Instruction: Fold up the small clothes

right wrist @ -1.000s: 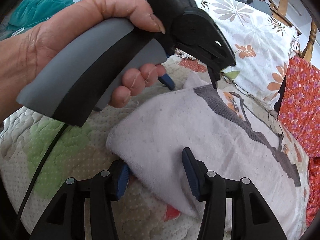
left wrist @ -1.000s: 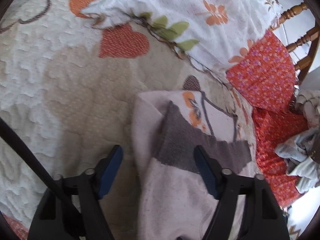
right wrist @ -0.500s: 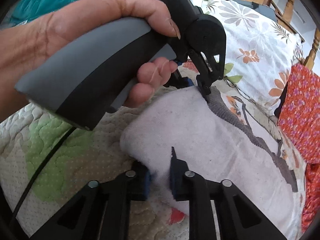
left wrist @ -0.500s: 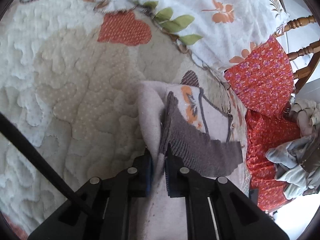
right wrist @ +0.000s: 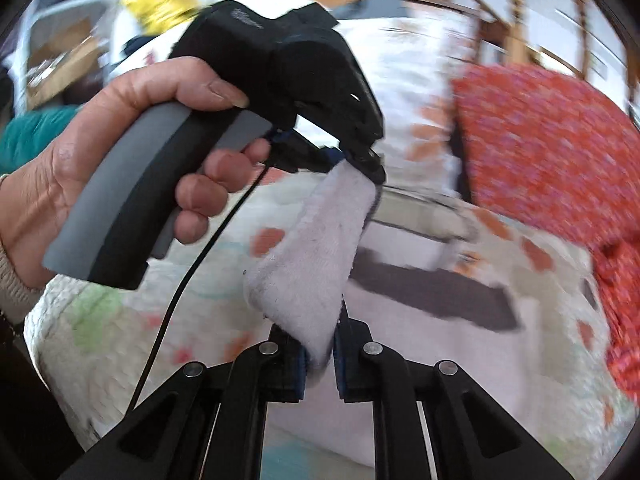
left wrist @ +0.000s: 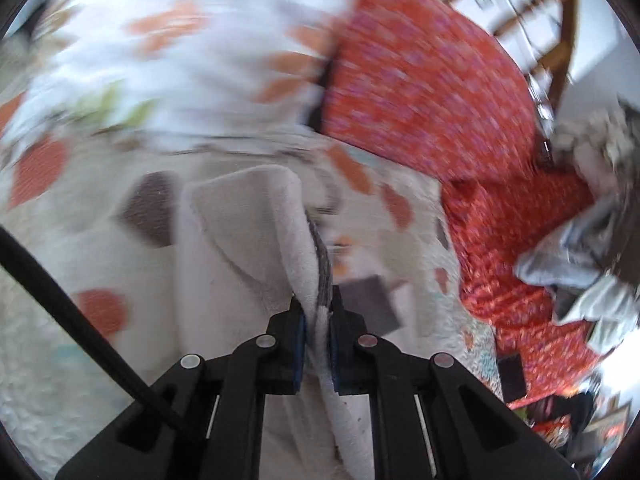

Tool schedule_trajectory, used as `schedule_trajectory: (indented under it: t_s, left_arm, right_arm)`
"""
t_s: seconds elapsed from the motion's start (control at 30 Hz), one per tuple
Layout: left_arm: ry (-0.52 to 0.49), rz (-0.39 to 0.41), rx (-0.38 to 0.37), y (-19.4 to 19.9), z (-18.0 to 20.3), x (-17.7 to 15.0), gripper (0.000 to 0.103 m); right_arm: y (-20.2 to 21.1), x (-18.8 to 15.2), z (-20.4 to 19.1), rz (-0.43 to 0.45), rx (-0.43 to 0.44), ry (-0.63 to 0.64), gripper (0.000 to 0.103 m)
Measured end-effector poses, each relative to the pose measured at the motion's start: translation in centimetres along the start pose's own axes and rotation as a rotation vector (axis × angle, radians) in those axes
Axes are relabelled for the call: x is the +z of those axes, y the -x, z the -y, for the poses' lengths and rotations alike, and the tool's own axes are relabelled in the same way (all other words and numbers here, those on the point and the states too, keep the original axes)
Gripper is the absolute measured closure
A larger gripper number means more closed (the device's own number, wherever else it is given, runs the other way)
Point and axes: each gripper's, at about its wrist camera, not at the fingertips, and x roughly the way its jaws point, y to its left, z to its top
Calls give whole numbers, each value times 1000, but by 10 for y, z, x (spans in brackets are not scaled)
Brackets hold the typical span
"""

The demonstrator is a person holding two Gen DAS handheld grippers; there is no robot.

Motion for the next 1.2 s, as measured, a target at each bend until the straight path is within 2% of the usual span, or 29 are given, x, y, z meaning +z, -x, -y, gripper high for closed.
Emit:
schedule_trajectory:
  t_s: [0.07, 0.17, 0.27, 0.33, 0.4, 0.43, 0.47, 0.53, 0.57, 0.67, 0.8, 0.9, 1.03, 1.13, 1.2]
  left_arm:
    - [-69, -31, 7, -31, 46, 2, 94]
    - [-129, -88, 15, -74, 95, -6, 92]
    - [-144, -136, 6, -97, 118, -19, 92]
    - [-158, -143, 13, -96, 122, -26, 91]
    - [-182, -126, 33, -85, 127, -31, 81]
    - [-194, -111, 44, -77, 127, -34, 70]
    - [-210, -87, 62, -63, 125, -39, 64]
    - [-240, -33, 103, -34, 115, -53, 46]
    - [-247, -13, 133, -23, 108, -61, 43]
    - [-229, -2, 193, -1, 80, -84, 42]
    - [-171, -19, 201, 7, 38, -118, 42]
    - [-130, -21, 192, 6, 20, -134, 42]
    - [-77, -29, 153, -4, 11, -139, 42]
    - [-102, -24, 159, -10, 18, -140, 42]
    - [-128, -13, 168, -13, 25, -140, 42]
  right_arm:
    - [9, -8, 36, -14, -29, -74, 92]
    - [16, -30, 92, -70, -50, -242, 92]
    - [9, -48, 122, -153, -27, -370, 92]
    - [-4, -60, 138, -220, 10, -445, 91]
    - [-6, -70, 149, -254, 67, -515, 89]
    - [-5, -71, 153, -254, 87, -544, 88]
    - [0, -70, 159, -244, 101, -570, 87]
    - [14, -65, 167, -199, 97, -591, 77]
    - [23, -60, 173, -162, 82, -597, 76]
    - [37, -51, 183, -98, 66, -611, 74]
    - [35, -42, 188, -64, 78, -598, 74]
    - [30, -27, 184, -39, 31, -538, 74]
    - [-14, -13, 189, -141, 96, -499, 69]
    - [-56, -16, 186, -260, 101, -447, 69]
    - [-73, -22, 186, -289, 124, -442, 69]
